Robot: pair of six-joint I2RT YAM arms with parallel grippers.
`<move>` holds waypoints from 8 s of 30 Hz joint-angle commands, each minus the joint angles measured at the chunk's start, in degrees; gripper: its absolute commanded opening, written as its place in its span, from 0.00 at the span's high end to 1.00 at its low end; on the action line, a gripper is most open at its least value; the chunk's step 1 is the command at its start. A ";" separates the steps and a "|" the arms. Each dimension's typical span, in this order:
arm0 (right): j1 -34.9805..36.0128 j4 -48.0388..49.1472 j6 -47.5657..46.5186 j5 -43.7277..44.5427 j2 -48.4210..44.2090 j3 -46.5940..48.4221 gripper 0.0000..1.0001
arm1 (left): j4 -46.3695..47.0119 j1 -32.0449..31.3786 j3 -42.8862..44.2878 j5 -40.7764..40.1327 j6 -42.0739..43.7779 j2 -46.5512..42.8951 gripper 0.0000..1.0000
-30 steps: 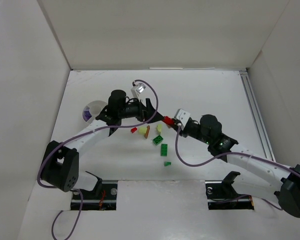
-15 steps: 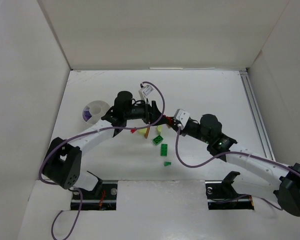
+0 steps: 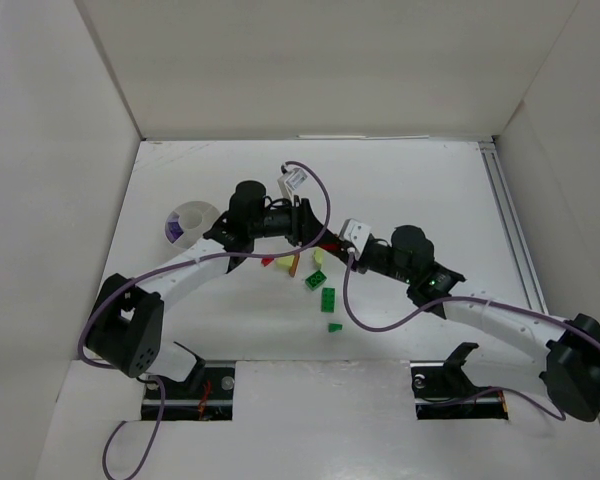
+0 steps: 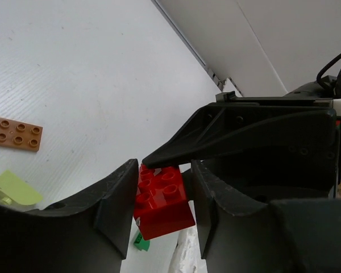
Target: Sort the legos into containers by color
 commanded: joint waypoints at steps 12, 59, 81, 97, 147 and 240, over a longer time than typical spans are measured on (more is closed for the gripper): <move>0.30 4.11 0.89 7.34 -1.17 2.50 0.76 | -0.56 -0.05 3.99 0.92 0.34 -0.28 0.99; -1.54 -6.96 1.15 12.88 -12.68 1.71 0.06 | -34.99 11.72 12.17 -52.06 6.07 -12.84 1.00; -14.46 -6.96 3.26 -2.41 -4.07 2.24 0.06 | -41.52 22.45 3.20 -67.11 -1.31 -16.89 1.00; -15.52 -6.96 3.26 -4.52 -2.66 2.24 0.07 | -39.41 22.45 0.04 -70.45 1.50 -16.89 1.00; -17.10 -8.19 5.11 -1.09 -0.46 2.77 0.07 | -36.15 7.08 1.01 -51.91 -2.71 -13.30 0.24; -21.32 -8.72 7.74 1.11 0.42 1.19 0.08 | -45.92 -5.77 11.11 -67.11 -16.17 24.06 0.77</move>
